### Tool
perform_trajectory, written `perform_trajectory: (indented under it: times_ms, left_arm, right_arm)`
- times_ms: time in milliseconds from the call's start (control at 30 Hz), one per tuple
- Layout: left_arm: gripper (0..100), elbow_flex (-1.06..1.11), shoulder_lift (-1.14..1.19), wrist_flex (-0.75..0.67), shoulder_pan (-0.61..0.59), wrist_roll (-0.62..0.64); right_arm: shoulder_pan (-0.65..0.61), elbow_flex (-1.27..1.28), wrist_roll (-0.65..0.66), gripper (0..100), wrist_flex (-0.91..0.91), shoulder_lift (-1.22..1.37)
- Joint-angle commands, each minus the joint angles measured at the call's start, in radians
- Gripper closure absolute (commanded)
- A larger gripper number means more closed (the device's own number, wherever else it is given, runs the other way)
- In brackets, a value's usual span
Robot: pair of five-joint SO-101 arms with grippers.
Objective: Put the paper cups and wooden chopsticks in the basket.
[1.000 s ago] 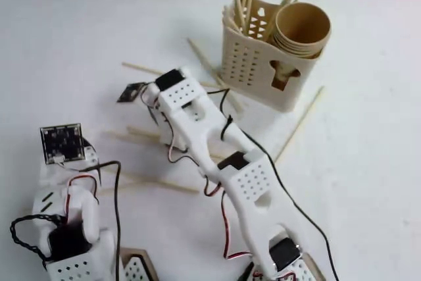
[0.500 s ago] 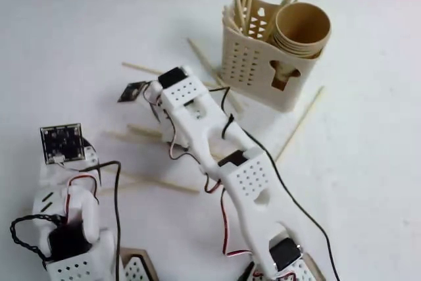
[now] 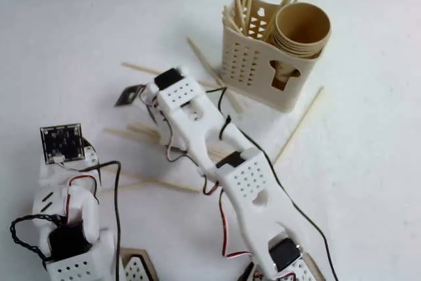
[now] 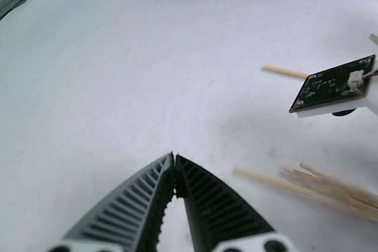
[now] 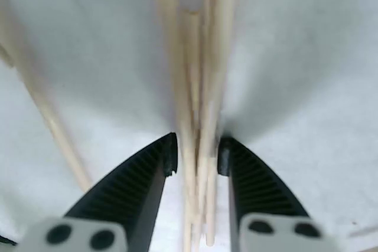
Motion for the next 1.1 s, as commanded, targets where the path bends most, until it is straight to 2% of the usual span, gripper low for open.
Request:
perform_trajectory:
  times_ms: [0, 200, 333, 700, 1067]
  left_arm:
    - [97, -0.008, -0.012, -0.005, -0.004, 0.002]
    - [97, -0.008, -0.012, -0.005, -0.004, 0.002]
    - [97, -0.008, -0.012, -0.005, -0.004, 0.002]
    - [97, -0.008, -0.012, -0.005, -0.004, 0.002]
    - [97, -0.008, -0.012, -0.005, -0.004, 0.002]
  right_arm:
    - [-0.025, -0.044, 0.005, 84.6, -0.031, -0.005]
    - [-0.039, -0.040, 0.005, 86.1, -0.088, -0.004]
    - [-0.039, -0.035, 0.008, 98.5, -0.090, -0.002]
    - [-0.035, -0.075, 0.005, 97.9, 0.002, -0.076]
    - [0.048, -0.025, -0.023, 97.9, 0.007, -0.275]
